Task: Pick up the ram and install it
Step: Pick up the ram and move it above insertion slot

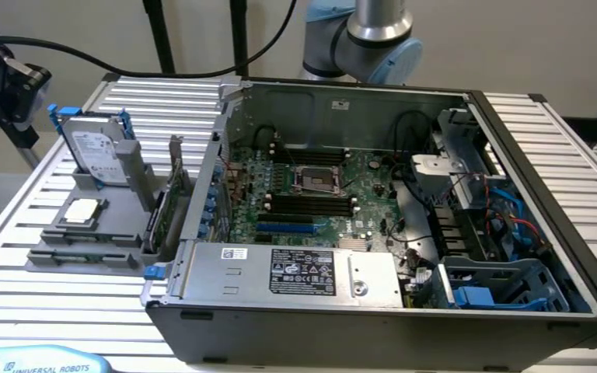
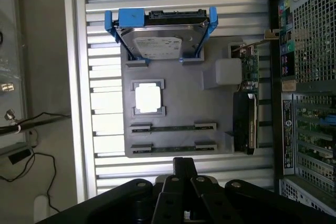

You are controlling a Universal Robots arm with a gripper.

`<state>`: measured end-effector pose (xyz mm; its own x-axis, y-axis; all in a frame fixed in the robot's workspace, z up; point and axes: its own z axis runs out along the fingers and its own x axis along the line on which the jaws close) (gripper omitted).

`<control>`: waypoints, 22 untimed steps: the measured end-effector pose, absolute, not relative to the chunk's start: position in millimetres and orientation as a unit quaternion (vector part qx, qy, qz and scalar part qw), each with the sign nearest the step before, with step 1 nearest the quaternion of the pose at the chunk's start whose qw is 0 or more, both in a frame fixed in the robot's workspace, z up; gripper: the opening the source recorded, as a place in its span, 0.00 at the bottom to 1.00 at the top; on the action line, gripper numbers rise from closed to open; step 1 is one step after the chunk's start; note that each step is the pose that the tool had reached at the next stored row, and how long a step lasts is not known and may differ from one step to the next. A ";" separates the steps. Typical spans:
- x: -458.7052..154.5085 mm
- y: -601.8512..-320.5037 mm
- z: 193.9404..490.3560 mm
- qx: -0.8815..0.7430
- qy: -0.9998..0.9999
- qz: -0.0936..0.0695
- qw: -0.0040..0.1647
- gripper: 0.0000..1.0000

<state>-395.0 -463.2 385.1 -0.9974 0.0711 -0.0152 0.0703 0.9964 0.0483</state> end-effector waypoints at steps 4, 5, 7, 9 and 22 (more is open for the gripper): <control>-394.9 -463.2 384.0 0.020 1.000 0.021 0.006 0.11; -395.0 -463.2 383.7 0.012 1.000 0.021 0.005 0.11; -395.0 -463.1 383.5 -0.006 1.000 0.020 0.004 0.11; -395.0 -463.2 383.3 -0.024 0.999 0.020 0.003 0.11; -394.9 -463.1 380.9 -0.142 0.990 0.020 0.001 0.11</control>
<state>-394.9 -463.1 380.9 -0.9595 -0.2818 -0.0075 -0.2818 0.9586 0.0399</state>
